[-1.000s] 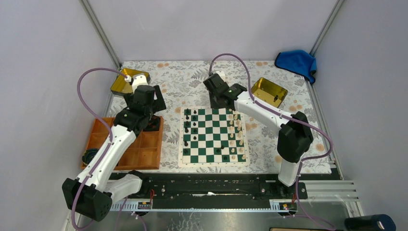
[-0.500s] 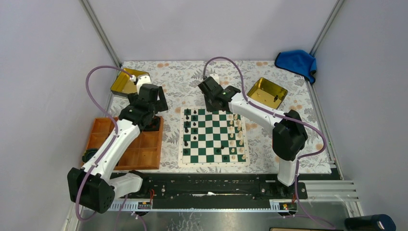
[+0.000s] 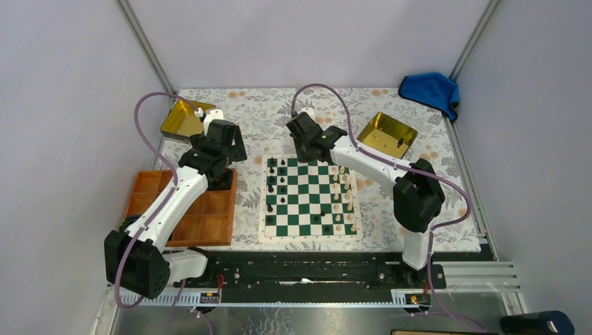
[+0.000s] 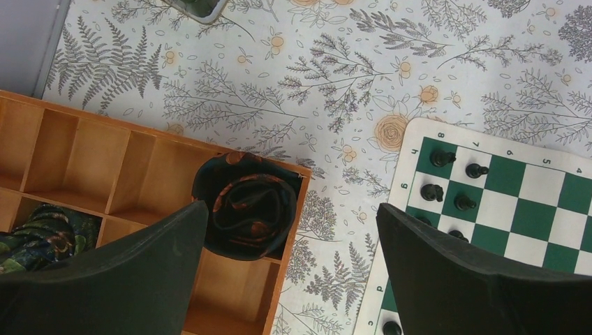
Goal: Set up the chess pieces on the board
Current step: Place the chess piece on the chessboard.
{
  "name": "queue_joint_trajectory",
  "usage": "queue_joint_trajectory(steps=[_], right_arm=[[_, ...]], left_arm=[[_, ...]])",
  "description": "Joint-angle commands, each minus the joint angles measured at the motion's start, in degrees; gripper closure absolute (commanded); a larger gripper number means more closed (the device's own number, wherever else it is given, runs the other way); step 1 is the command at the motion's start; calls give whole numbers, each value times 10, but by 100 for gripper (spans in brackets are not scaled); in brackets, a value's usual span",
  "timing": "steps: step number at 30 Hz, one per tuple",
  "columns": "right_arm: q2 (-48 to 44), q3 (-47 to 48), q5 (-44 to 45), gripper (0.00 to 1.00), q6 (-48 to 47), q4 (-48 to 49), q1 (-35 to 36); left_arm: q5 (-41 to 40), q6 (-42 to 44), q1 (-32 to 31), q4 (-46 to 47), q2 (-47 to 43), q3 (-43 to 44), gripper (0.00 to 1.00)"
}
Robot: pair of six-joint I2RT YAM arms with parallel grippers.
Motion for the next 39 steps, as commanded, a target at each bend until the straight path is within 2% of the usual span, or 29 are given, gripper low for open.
queue_joint_trajectory(steps=[1, 22, 29, 39], right_arm=[[-1, -4, -6, 100, -17, 18, 11], [-4, -55, -16, 100, -33, 15, 33], [12, -26, -1, 100, -40, -18, 68], [26, -50, 20, 100, -23, -44, 87]], left_arm=[[-1, 1, 3, 7, 10, 17, 1], [43, -9, 3, 4, 28, 4, 1], [35, -4, 3, 9, 10, 6, 1], [37, 3, 4, 21, -24, -8, 1]])
